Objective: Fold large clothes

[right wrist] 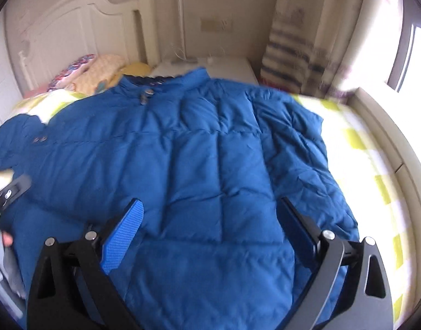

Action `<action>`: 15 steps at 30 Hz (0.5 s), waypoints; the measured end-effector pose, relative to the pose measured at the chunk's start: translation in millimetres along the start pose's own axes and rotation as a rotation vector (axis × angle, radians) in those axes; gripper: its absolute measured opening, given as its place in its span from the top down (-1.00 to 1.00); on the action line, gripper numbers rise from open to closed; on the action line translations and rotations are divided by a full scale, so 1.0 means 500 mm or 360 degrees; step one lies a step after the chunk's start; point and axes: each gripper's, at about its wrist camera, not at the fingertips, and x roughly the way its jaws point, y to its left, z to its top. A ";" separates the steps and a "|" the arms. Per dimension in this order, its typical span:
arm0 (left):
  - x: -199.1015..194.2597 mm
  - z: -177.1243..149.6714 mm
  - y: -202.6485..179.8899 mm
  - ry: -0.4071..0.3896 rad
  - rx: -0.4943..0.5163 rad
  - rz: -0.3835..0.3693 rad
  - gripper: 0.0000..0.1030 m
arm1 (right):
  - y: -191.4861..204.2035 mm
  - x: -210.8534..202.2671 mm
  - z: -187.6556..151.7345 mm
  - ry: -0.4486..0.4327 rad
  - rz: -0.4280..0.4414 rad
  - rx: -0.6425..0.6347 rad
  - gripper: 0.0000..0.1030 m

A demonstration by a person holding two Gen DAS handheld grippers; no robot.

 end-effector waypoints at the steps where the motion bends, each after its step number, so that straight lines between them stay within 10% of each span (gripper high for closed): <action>1: 0.002 0.000 0.001 0.0007 -0.0006 0.0000 -0.91 | 0.008 0.004 -0.012 0.0001 -0.0017 -0.0037 -0.95; 10: 0.001 -0.009 0.001 0.0143 0.0056 -0.0008 -0.91 | 0.011 0.048 -0.047 0.0090 -0.0077 -0.0047 -0.95; 15: -0.123 0.013 0.152 -0.0055 -0.0364 -0.0209 -0.91 | 0.009 0.047 -0.047 0.0090 -0.0057 -0.0032 -0.95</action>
